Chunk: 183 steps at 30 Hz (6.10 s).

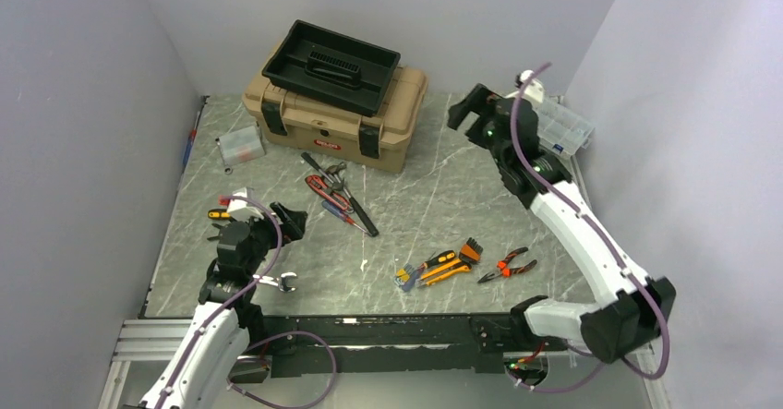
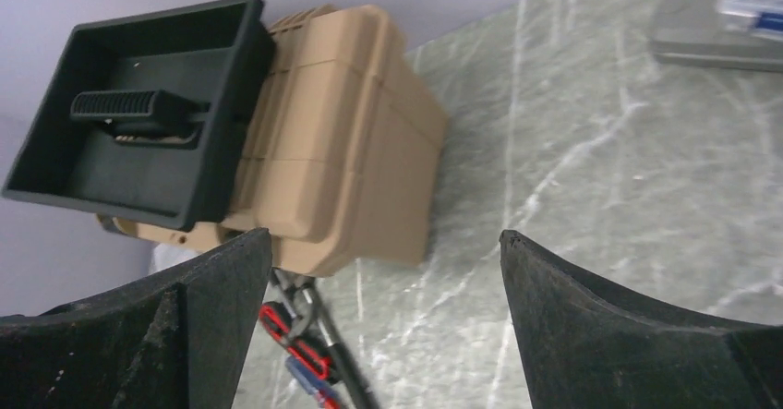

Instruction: Pack the tool kit

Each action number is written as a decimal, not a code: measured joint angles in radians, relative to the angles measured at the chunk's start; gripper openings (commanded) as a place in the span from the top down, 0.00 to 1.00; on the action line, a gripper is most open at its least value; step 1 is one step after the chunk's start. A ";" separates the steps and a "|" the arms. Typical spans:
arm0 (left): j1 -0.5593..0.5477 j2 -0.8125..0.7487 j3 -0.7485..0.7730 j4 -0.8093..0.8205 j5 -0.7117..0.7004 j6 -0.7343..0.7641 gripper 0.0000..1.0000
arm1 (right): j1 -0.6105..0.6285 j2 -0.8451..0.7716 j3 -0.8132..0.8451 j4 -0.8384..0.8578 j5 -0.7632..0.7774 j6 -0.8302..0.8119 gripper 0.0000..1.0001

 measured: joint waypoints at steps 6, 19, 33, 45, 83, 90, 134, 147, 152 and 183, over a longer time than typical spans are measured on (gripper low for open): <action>-0.003 0.001 -0.002 0.015 0.018 0.003 0.01 | 0.121 0.227 0.220 -0.040 0.039 0.047 0.06; -0.005 0.002 -0.002 0.022 0.026 0.003 0.01 | 0.266 0.713 0.744 -0.176 0.156 0.087 0.16; -0.005 0.006 -0.002 0.022 0.026 0.003 0.02 | 0.271 0.869 0.885 -0.224 0.154 0.102 0.51; -0.005 0.015 -0.002 0.020 0.026 0.003 0.02 | 0.272 0.891 0.887 -0.199 0.065 0.116 0.63; -0.006 0.010 -0.002 0.021 0.025 0.021 0.04 | -0.033 0.359 0.398 -0.068 -0.091 0.145 1.00; -0.006 0.009 -0.002 0.021 0.025 0.021 0.03 | -0.180 0.108 0.106 -0.061 0.032 0.141 1.00; -0.008 0.066 -0.002 0.021 0.031 0.026 0.01 | -0.322 0.071 -0.353 -0.087 -0.034 0.004 0.07; -0.010 0.066 -0.002 0.019 0.026 0.025 0.01 | -0.092 -0.068 -0.211 -0.018 -0.238 -0.296 0.04; -0.010 0.068 0.051 -0.041 0.000 -0.002 0.01 | -0.021 0.042 -0.081 0.013 -0.336 -0.352 0.03; 0.251 1.131 1.242 -0.175 -0.035 0.069 0.01 | 0.106 0.445 0.216 0.019 -0.188 -0.065 0.01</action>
